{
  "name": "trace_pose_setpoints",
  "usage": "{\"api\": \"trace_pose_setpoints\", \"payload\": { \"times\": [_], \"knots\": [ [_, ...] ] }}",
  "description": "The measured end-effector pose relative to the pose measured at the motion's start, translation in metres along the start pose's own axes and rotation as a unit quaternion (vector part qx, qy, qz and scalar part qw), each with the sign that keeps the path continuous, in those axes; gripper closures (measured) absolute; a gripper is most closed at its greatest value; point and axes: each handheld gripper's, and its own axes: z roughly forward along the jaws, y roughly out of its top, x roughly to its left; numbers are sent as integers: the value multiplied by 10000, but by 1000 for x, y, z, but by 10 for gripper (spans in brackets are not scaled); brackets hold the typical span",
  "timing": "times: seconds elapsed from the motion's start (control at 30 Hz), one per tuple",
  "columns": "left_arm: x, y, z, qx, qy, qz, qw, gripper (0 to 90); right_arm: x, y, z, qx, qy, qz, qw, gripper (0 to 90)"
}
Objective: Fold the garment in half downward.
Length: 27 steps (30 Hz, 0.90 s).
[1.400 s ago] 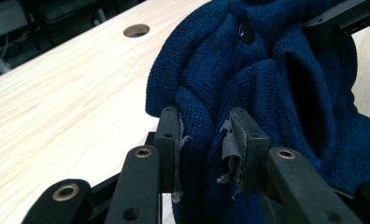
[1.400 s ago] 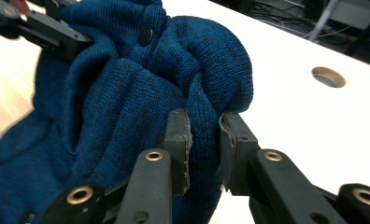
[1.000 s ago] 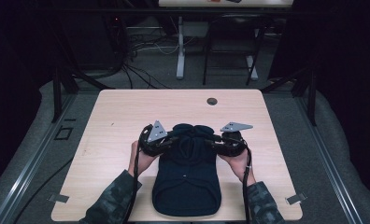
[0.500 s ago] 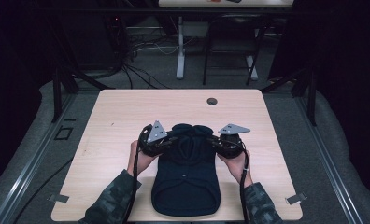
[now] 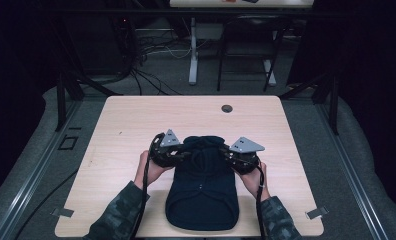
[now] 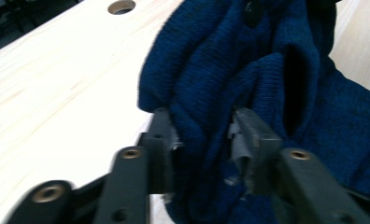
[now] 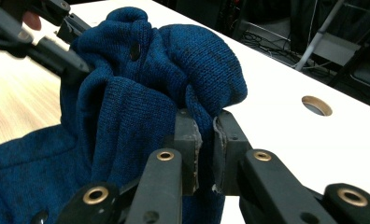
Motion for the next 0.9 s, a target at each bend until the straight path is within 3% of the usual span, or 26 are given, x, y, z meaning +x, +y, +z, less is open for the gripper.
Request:
{"api": "trace_pose_setpoints", "payload": {
  "times": [0.1,0.2,0.23,0.3,0.4,0.43,0.47,0.53,0.57,0.63,0.67,0.8,0.83,0.9],
  "knots": [
    [-1,0,-5,-216,98,55,9997,699,-3,0,-3,5,110,-53,9999,806],
    [-4,2,-10,-465,278,191,9983,725,-9,1,-5,105,367,108,9992,771],
    [-5,2,-12,-527,321,236,9978,730,-13,2,-6,166,503,261,9983,722],
    [-7,3,-13,-579,371,329,9971,731,-15,1,-6,204,551,367,9976,702],
    [-10,3,-13,-620,383,419,9965,733,-19,-1,-1,414,663,627,9950,531],
    [-11,3,-13,-610,366,447,9965,733,-19,-1,-1,414,663,627,9950,531],
    [-11,4,-13,-603,354,479,9964,733,-19,-2,2,495,665,729,9939,462],
    [-12,4,-14,-629,355,500,9961,733,-21,-5,6,588,580,915,9924,418],
    [-12,4,-14,-651,361,535,9958,733,-23,-7,8,649,587,1041,9907,370],
    [-13,5,-16,-718,349,599,9950,733,-26,-12,12,676,672,1355,9862,354],
    [-13,5,-16,-719,361,630,9948,732,-28,-14,15,720,812,1440,9836,340],
    [-14,5,-16,-748,395,739,9937,732,-26,-16,17,765,899,1415,9829,483],
    [-14,4,-16,-758,410,754,9934,731,-23,-14,15,708,799,1266,9862,607],
    [-14,4,-17,-736,397,735,9938,729,-20,-13,13,658,654,1080,9898,714]
  ]
}}
